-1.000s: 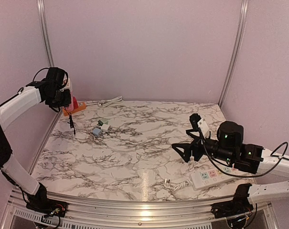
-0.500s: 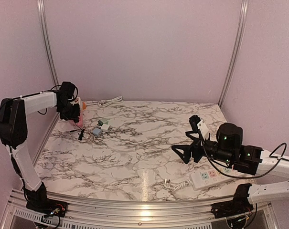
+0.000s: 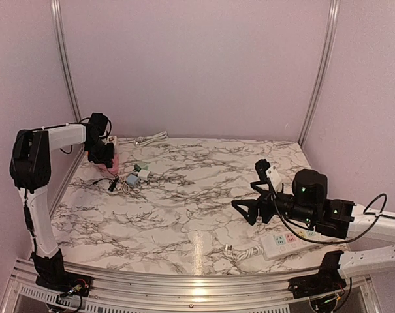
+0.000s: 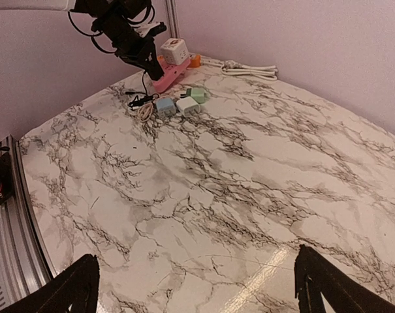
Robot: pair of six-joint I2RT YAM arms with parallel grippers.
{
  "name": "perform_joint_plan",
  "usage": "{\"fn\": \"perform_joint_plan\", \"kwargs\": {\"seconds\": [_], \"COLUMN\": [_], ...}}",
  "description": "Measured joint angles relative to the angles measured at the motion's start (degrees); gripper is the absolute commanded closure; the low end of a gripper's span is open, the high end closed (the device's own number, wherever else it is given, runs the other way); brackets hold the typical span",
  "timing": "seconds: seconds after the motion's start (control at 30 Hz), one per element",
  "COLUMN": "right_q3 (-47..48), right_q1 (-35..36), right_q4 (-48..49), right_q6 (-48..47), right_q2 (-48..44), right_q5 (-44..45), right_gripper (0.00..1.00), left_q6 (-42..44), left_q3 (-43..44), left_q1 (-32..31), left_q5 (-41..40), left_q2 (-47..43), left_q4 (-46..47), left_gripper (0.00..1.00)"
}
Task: Insert the plug
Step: Move the socket to the corner of the board.
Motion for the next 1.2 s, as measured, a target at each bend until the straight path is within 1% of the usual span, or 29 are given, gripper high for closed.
{"fn": "perform_joint_plan", "kwargs": {"seconds": [0.2, 0.27, 0.37, 0.5, 0.57, 0.63, 0.83, 0.93, 1.07, 1.2], "right_q3": [-0.07, -0.09, -0.09, -0.11, -0.17, -0.17, -0.17, -0.2, -0.2, -0.2], "right_q1": [0.0, 0.0, 0.0, 0.0, 0.0, 0.0, 0.0, 0.0, 0.0, 0.0], "right_q4": [0.7, 0.87, 1.16, 1.36, 1.46, 1.51, 1.53, 1.53, 1.53, 1.53], "right_q6": [0.04, 0.04, 0.17, 0.31, 0.42, 0.44, 0.68, 0.83, 0.83, 0.85], "right_q2": [0.63, 0.76, 0.85, 0.9, 0.9, 0.9, 0.92, 0.92, 0.92, 0.98], "right_q5": [-0.37, -0.42, -0.44, -0.46, -0.57, -0.63, -0.68, -0.72, -0.76, -0.94], "right_gripper": [0.02, 0.02, 0.01, 0.02, 0.02, 0.02, 0.01, 0.02, 0.02, 0.02], "left_q6": [0.0, 0.02, 0.09, 0.39, 0.5, 0.52, 0.35, -0.02, -0.55, -1.6], "left_q3": [0.46, 0.61, 1.49, 2.51, 2.51, 2.51, 2.51, 2.47, 1.99, -0.37], "left_q1": [1.57, 1.9, 2.16, 2.21, 2.19, 2.21, 2.21, 2.21, 2.19, 2.19], "left_q5": [-0.13, -0.15, -0.26, -0.85, -1.44, -2.05, -3.98, -4.81, -6.69, -8.35], "left_q2": [0.61, 0.76, 1.36, 2.19, 2.25, 2.29, 2.29, 2.27, 1.55, -1.64], "left_q4": [-0.72, -0.92, -1.38, -1.42, -1.27, -1.14, -1.09, -1.09, -1.03, -0.44], "left_gripper": [0.88, 0.87, 0.81, 0.66, 0.61, 0.54, 0.51, 0.45, 0.41, 0.35]}}
